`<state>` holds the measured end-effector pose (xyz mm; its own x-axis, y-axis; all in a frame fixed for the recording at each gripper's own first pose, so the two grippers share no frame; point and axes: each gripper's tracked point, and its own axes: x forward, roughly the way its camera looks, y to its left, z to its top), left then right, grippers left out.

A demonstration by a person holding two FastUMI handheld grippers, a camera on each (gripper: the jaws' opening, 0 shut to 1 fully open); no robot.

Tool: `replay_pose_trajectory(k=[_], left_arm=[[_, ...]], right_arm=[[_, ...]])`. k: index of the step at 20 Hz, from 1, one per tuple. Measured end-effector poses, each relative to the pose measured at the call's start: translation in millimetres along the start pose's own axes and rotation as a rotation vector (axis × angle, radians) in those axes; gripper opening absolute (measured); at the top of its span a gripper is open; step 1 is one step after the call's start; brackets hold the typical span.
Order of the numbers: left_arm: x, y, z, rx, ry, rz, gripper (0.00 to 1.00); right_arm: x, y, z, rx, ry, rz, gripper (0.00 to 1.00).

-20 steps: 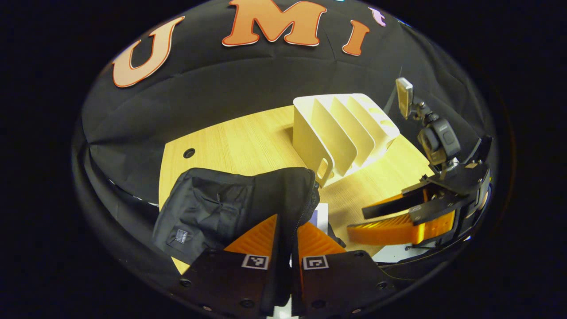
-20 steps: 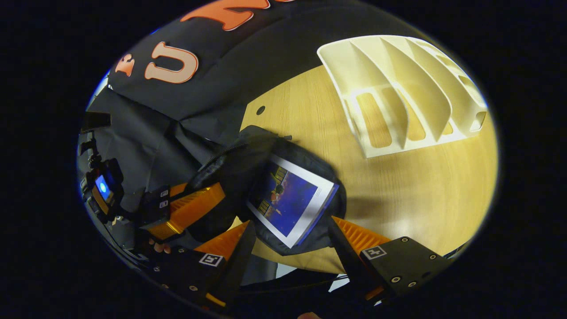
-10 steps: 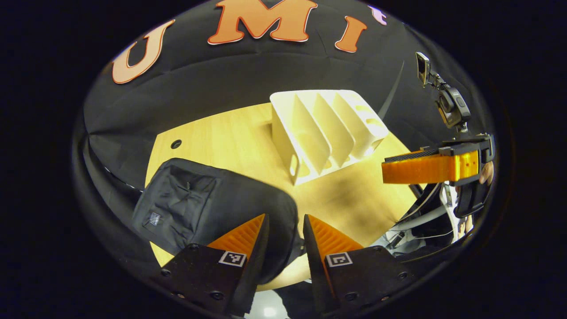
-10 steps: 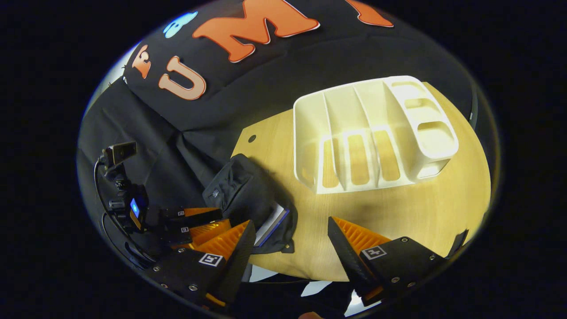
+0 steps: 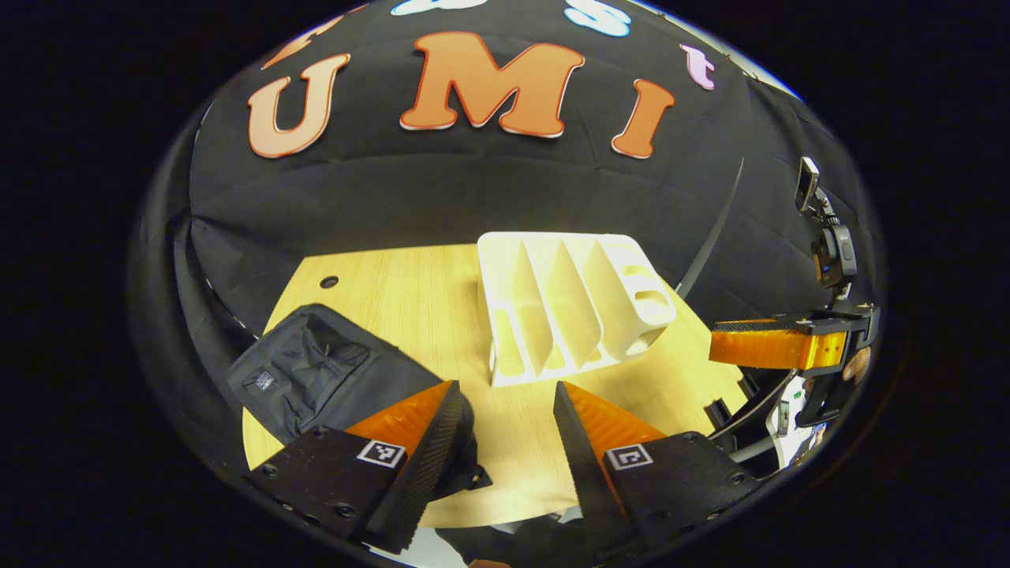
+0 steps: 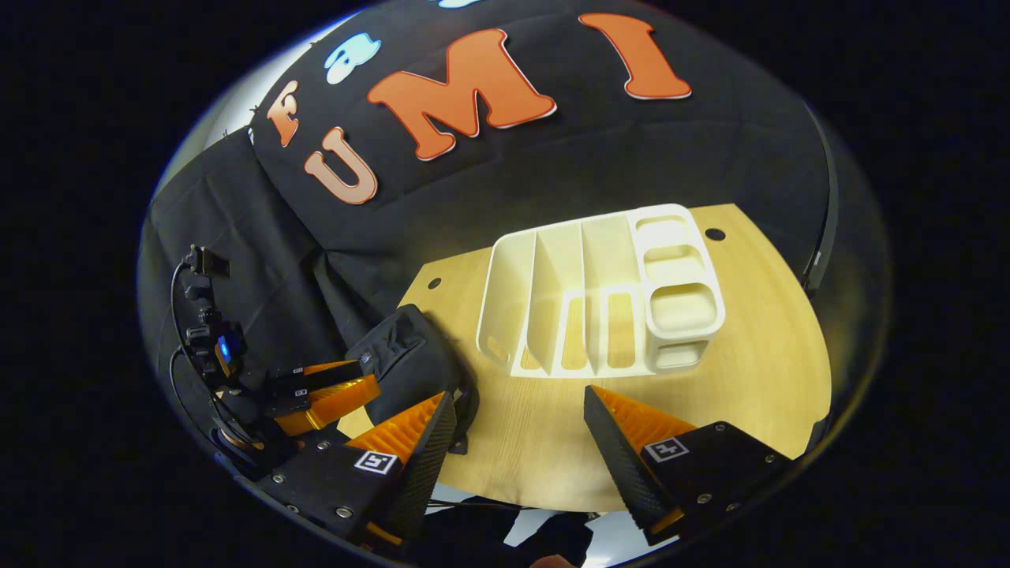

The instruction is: Open the schoolbag, grab two books from the bookshelf and put them into the schoolbag.

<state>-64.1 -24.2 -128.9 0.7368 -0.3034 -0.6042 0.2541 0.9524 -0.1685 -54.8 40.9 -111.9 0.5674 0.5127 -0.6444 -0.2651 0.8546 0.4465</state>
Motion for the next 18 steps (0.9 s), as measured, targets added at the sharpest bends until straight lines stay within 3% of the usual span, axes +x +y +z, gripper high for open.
replay_pose_trajectory(k=[4, 12, 18], left_arm=[[-5, -57, 35, 0.012, -0.151, 0.0, 0.95], [-33, -87, 123, 0.02, -0.453, 0.105, 0.96], [-55, -102, 169, 0.008, -0.625, 0.116, 0.96]], right_arm=[[-28, -15, 36, -0.066, -0.146, -0.065, 0.97], [-83, -34, 111, -0.141, -0.453, -0.198, 0.97], [-100, -43, 154, -0.201, -0.603, -0.297, 0.97]])
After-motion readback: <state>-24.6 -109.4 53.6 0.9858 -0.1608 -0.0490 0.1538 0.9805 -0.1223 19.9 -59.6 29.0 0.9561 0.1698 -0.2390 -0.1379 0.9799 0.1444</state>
